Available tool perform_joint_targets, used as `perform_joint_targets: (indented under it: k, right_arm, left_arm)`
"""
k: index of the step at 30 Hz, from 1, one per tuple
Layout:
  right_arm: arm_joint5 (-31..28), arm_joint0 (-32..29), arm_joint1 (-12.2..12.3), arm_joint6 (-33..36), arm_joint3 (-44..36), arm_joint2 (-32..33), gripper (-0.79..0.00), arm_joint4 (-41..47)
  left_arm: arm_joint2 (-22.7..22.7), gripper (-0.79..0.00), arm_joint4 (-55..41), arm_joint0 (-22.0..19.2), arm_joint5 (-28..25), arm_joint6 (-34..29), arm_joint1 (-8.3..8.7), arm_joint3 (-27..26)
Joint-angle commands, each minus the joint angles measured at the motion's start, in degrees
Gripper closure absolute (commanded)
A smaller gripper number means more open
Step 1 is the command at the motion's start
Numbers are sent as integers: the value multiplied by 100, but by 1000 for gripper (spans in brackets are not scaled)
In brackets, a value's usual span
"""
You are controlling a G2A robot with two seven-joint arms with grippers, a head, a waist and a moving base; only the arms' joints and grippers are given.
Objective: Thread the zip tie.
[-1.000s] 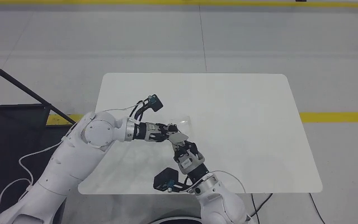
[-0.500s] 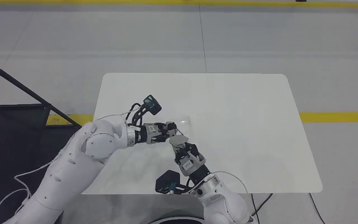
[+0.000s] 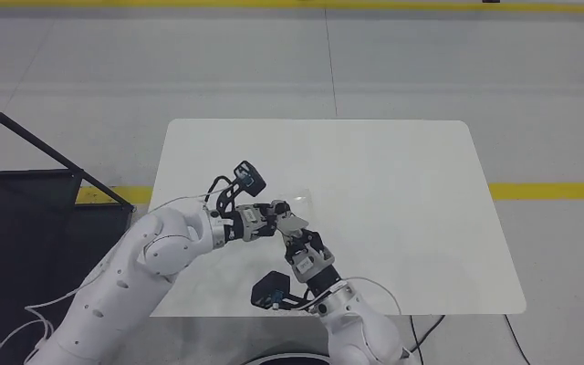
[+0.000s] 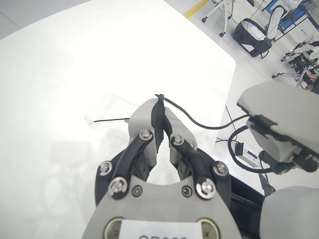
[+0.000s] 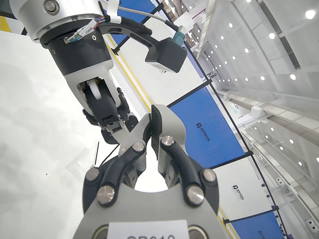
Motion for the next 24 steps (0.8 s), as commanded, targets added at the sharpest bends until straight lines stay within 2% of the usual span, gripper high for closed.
perform_joint_targets:
  k: [1, 13, 24]
  right_arm:
    - [96, 21, -10, 70, 23, -39, 0, -35]
    - [824, 84, -69, 398, 151, -183, 0, -276]
    - [1077, 73, -87, 258, 191, -297, 0, -413]
  left_arm:
    - [-8, 0, 49, 37, 18, -1, -2, -37]
    - [-2, 0, 188, 97, 68, -87, -30, -129]
    - [14, 0, 205, 83, 95, -122, -68, -128]
